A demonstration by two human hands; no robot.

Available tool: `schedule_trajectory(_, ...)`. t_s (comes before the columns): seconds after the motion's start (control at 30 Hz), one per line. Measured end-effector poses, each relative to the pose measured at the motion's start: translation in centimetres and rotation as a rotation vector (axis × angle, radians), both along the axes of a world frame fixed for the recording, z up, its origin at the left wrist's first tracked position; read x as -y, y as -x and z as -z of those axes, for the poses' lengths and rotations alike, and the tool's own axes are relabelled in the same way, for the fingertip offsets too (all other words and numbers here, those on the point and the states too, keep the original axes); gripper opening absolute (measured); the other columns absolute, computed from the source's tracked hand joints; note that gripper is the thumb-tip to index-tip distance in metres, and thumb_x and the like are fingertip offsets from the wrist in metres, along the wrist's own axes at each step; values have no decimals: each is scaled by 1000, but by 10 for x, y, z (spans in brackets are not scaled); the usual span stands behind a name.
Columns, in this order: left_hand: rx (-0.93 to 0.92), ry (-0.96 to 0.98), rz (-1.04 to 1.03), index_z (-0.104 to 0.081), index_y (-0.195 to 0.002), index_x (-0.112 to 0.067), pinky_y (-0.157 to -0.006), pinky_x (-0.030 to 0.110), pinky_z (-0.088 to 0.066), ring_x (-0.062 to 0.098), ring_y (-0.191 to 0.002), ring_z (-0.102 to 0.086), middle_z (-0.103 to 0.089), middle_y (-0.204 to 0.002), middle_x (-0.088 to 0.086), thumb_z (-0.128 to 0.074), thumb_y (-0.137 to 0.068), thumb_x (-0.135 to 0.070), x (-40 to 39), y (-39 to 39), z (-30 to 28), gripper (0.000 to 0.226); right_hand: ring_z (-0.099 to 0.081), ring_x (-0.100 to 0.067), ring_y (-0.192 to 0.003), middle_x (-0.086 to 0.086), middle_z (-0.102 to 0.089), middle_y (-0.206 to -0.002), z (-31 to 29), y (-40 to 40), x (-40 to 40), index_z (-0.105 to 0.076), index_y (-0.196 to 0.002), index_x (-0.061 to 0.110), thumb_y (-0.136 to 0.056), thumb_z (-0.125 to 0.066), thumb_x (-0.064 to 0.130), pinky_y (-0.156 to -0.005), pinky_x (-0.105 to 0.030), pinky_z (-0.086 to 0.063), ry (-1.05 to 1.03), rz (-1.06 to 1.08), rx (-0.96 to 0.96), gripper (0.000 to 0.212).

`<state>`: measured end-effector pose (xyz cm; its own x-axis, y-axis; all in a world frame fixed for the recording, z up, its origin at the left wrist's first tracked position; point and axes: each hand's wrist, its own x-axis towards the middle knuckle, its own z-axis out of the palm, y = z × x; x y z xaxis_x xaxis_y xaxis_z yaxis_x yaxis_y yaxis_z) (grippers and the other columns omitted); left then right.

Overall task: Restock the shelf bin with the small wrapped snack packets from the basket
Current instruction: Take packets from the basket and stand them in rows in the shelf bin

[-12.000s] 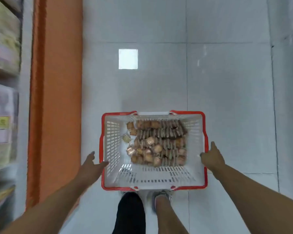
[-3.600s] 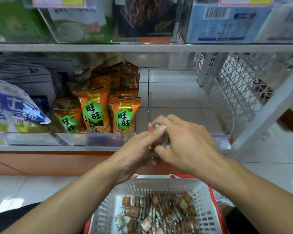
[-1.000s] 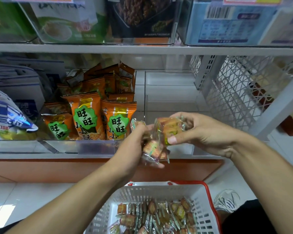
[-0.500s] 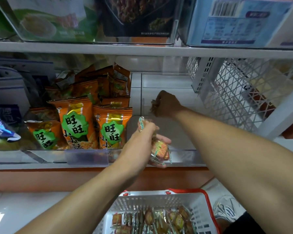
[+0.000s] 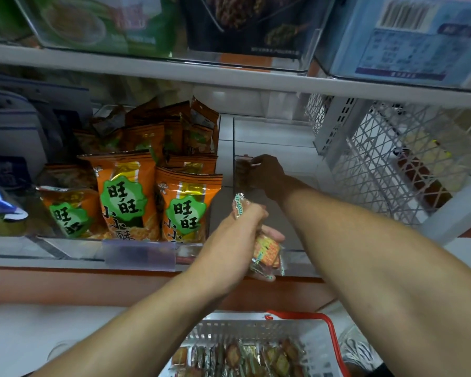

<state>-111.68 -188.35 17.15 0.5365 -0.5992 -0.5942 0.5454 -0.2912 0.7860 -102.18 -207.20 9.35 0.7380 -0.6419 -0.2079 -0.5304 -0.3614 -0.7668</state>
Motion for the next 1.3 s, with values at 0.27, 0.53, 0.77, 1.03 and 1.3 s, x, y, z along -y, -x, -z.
schedule_trajectory(0.27,38,111,-28,-57,-97,-25,-67,48,-56,43,-91,-66,-73,-83,11,-38,-106,-25,-7,2,9,21,-64,-31,-108,-15,-67,-118,7,-3,-14,-58,-122,11,-81,-76,19,-89,-33,-51,182,134,161,45)
schedule_trajectory(0.53,0,56,-35,-51,-89,-27,-60,43,-51,40,-86,-62,-70,-82,12,-34,-109,-23,-2,0,6,27,-64,-30,-104,-16,-65,-118,12,-8,-24,-49,-129,14,-86,-69,15,-91,-39,-55,35,217,235,48)
schedule_trajectory(0.77,42,124,-29,-55,-100,-25,-57,44,-57,42,-87,-67,-74,-83,10,-39,-106,-26,-7,1,11,18,-60,-28,-107,-17,-58,-131,4,-3,-14,-45,-137,11,-89,-70,21,-92,-37,-54,-23,101,118,56)
schedule_trajectory(1.03,142,247,-17,-58,-113,-26,-66,54,-64,31,-82,-72,-79,-91,4,-47,-101,-35,-25,11,17,19,-63,-31,-108,-16,-63,-122,-4,4,-11,-47,-127,10,-77,-81,12,-91,-43,-56,-12,147,164,60)
schedule_trajectory(1.3,113,230,15,-62,-103,-28,-66,57,-63,32,-83,-75,-79,-89,3,-53,-75,-48,-24,6,24,36,-62,-32,-110,-16,-62,-124,1,5,-10,-48,-131,12,-79,-78,18,-94,-45,-55,-30,130,149,60)
